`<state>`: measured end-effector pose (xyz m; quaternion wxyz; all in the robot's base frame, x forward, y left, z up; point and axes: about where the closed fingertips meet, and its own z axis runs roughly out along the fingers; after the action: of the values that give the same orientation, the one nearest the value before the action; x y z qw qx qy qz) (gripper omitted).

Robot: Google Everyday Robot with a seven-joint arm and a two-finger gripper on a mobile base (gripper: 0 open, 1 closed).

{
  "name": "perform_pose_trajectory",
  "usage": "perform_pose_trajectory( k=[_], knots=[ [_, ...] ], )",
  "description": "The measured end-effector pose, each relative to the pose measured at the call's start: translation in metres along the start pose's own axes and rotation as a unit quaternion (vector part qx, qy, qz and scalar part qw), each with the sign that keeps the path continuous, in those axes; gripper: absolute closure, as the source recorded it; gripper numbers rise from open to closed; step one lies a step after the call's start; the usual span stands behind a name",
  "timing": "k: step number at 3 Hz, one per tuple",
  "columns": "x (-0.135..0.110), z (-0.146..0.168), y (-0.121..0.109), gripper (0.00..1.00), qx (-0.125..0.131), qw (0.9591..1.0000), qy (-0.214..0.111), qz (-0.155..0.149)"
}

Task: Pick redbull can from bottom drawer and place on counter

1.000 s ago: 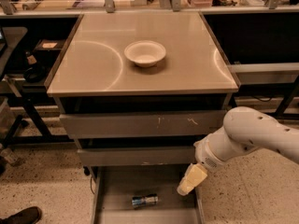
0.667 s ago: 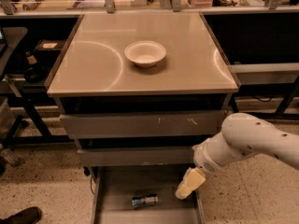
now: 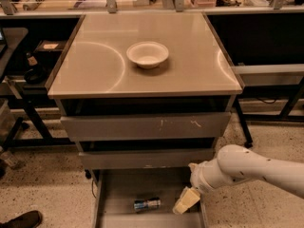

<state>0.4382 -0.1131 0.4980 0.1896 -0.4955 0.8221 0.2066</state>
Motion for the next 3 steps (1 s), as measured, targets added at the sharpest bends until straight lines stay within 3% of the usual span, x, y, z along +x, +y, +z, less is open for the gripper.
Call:
perform_pose_trajectory(
  k=[1,2,3],
  knots=[
    [0.000,0.000,0.000,0.00,0.000,1.0000,0.000,0.000],
    [0.007,0.028,-0.008,0.00,0.001,0.9999,0.012,-0.009],
    [0.026,0.085,-0.033,0.00,0.012,0.9997,0.019,-0.013]
  ],
)
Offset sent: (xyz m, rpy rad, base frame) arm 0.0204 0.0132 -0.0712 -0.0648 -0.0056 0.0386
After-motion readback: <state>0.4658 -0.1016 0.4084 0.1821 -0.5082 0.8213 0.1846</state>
